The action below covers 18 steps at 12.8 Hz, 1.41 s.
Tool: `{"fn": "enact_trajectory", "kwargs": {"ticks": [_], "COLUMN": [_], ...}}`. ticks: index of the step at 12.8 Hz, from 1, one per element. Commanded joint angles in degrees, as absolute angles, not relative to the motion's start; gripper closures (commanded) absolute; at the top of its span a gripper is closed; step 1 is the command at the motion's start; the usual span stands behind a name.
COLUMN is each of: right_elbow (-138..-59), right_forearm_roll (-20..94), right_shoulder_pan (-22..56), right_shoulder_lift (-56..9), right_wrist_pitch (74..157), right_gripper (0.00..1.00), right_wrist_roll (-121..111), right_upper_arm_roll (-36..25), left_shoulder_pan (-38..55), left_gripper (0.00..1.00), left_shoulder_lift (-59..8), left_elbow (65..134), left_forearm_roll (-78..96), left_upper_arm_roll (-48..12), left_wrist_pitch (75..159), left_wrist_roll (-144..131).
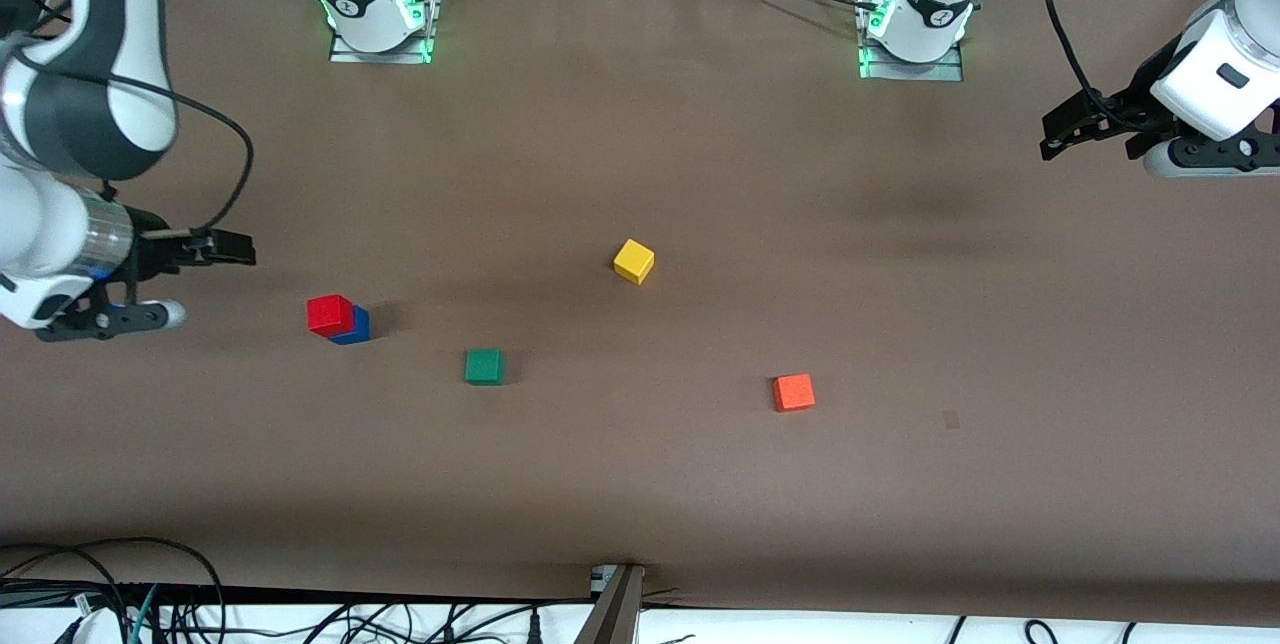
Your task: Pass red block to right arm, stack on blue
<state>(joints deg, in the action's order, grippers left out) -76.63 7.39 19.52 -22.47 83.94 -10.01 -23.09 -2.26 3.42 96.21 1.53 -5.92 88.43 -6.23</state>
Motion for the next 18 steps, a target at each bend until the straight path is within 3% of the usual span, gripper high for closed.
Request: {"fn": "enact_trajectory", "kwargs": {"ticks": [1, 3, 8, 13, 18], "right_elbow": [-72.7, -73.5, -82.2, -85.5, -85.1], "right_forearm_roll": [6.4, 6.2, 0.9, 1.0, 0.4], "right_shoulder_pan": [19.2, 17.2, 6.7, 4.0, 4.1], "right_shoulder_lift": [-21.0, -18.2, -7.0, 0.3, 0.5], "right_wrist_pitch": [78.6, 77.1, 76.4, 78.0, 76.1], "right_gripper": [0.00, 0.00, 0.00, 0.00, 0.00], "right_wrist_roll": [-7.2, -3.6, 8.0, 7.8, 6.0], "right_upper_arm_roll": [-22.4, -20.6, -5.7, -2.9, -3.1], "left_shoulder_pan": [-2.3, -2.5, -2.5, -2.3, -1.9], "left_gripper": [0.00, 0.00, 0.00, 0.00, 0.00], "left_shoulder_lift": [2.7, 2.7, 2.7, 2.7, 2.7], "left_elbow": [94.3, 94.3, 94.3, 94.3, 94.2], "left_forearm_roll": [2.0, 2.0, 2.0, 2.0, 2.0], "left_upper_arm_roll": [-6.1, -6.1, -6.1, -6.1, -6.2], "left_wrist_pitch": [86.8, 86.7, 86.4, 86.4, 86.4], "left_wrist_roll": [-6.5, -6.4, -6.3, -6.3, -6.6]}}
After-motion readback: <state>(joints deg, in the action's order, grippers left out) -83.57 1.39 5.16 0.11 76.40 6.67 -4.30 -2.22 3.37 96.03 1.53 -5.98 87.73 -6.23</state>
